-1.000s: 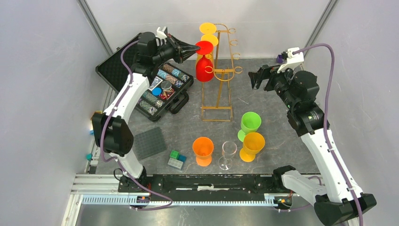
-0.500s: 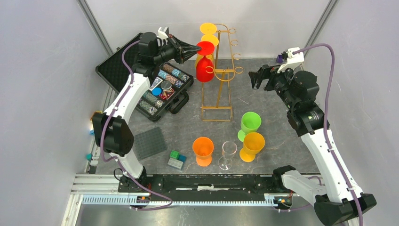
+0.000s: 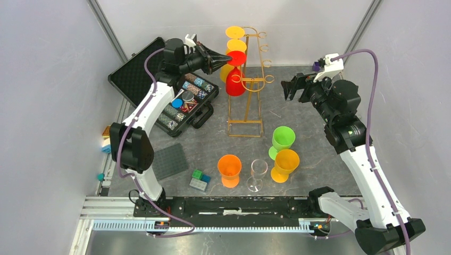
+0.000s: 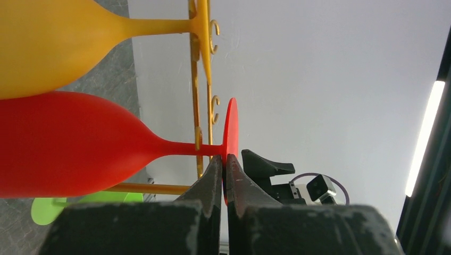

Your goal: Place the wine glass upside down on the wine glass rack

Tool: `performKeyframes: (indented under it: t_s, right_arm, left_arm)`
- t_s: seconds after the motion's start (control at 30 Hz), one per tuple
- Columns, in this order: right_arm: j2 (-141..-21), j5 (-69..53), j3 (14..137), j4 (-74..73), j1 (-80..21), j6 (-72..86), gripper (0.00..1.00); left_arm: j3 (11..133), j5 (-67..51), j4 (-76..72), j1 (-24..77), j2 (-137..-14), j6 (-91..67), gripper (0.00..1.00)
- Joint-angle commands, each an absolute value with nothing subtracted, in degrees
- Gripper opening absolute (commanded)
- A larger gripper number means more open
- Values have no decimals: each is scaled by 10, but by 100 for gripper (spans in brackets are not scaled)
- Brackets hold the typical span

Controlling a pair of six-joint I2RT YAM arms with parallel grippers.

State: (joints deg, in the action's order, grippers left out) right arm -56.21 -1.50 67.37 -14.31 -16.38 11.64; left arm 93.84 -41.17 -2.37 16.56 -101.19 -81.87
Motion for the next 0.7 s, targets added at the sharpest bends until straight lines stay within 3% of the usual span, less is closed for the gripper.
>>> performKeyframes:
  t_s: [0.0,0.23,0.47,0.67]
  right_arm:
    - [-558,-15,691,-128,-162,108,98]
    - [-557,-13,689,-128,-162,108,98]
    - [-556,-16,686,-128,-162,109,98]
    - [-555,-18,685,-130,-161,108,98]
  left_arm:
    - [944,-431,-50,170,-1014,-837,3]
    - [934,-434,-50,171,-1006,-836,10]
    - [920,-434,-33,171,-983,-817,37]
    - [924,-423,43,170,-958,-762,53]
